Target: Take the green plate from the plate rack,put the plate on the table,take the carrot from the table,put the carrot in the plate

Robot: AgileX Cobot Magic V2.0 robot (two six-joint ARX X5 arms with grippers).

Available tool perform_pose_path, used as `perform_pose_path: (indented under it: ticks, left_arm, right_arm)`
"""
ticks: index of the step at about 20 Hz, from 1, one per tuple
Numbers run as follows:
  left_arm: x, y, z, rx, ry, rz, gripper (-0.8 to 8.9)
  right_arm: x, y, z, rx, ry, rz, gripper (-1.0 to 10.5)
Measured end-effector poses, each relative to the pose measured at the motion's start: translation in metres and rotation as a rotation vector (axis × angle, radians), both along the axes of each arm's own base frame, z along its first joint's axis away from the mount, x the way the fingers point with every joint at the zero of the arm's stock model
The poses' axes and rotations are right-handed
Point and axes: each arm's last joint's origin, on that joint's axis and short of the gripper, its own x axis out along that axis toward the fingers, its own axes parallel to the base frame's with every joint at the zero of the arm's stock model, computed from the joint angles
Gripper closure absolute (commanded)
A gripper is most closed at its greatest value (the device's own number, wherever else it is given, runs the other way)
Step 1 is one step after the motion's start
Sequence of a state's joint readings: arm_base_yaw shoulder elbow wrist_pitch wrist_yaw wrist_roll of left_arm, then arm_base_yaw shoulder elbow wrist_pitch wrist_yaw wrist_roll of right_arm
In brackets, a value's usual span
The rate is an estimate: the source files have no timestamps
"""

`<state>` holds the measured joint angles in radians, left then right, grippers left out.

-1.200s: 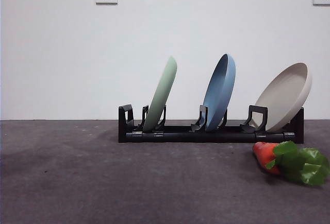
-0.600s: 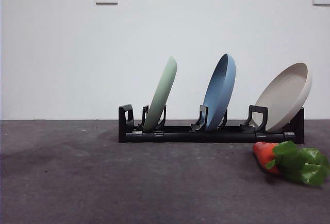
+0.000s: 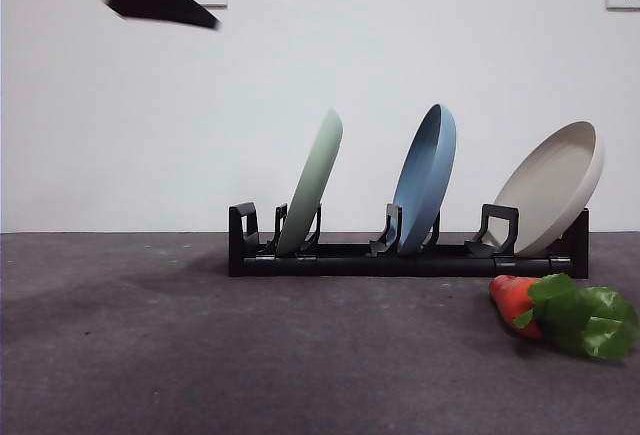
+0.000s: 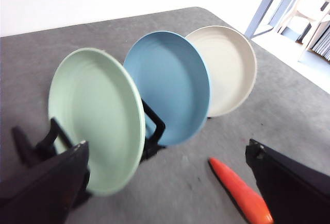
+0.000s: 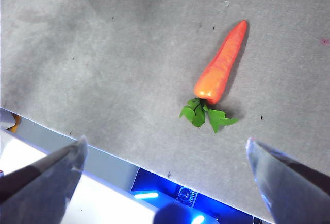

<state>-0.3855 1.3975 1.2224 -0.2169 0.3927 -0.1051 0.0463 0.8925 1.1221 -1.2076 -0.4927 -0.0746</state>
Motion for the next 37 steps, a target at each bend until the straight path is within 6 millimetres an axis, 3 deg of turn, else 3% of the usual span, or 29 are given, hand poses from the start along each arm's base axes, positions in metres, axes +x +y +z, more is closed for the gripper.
perform_pose_path:
  ticks: [6, 10, 13, 16, 18, 21, 23, 37]
  left_arm:
    - [0.068, -0.052, -0.038, 0.063, 0.019, -0.025, 2.12]
    - [0.087, -0.073, -0.074, 0.116, 0.029, -0.001, 2.13]
    - [0.092, -0.077, -0.089, 0.15, 0.048, 0.025, 2.38]
    - [0.092, -0.078, -0.09, 0.158, 0.046, 0.025, 6.33]
    - [0.092, -0.08, -0.09, 0.155, 0.047, 0.014, 7.33]
    - [0.092, -0.08, -0.09, 0.154, 0.047, 0.011, 7.36]
    - [0.092, -0.08, -0.09, 0.154, 0.047, 0.011, 8.18]
    - [0.091, -0.082, -0.087, 0.113, 0.039, -0.013, 8.22]
  right_arm:
    - [0.0, 0.0, 0.0, 0.0, 0.0, 0.0, 3.2]
    - [0.0, 0.0, 0.0, 0.0, 0.0, 0.0, 3.2]
    - [0.0, 0.0, 0.0, 0.0, 0.0, 0.0, 3.2]
    - [0.0, 0.0, 0.0, 0.0, 0.0, 0.0, 3.2]
    - [0.0, 0.0, 0.0, 0.0, 0.0, 0.0, 3.2]
    - [0.0, 0.0, 0.0, 0.0, 0.0, 0.0, 3.2]
    - [0.0, 0.0, 0.0, 0.0, 0.0, 0.0, 3.2]
    - [0.0, 0.0, 0.0, 0.0, 0.0, 0.0, 3.2]
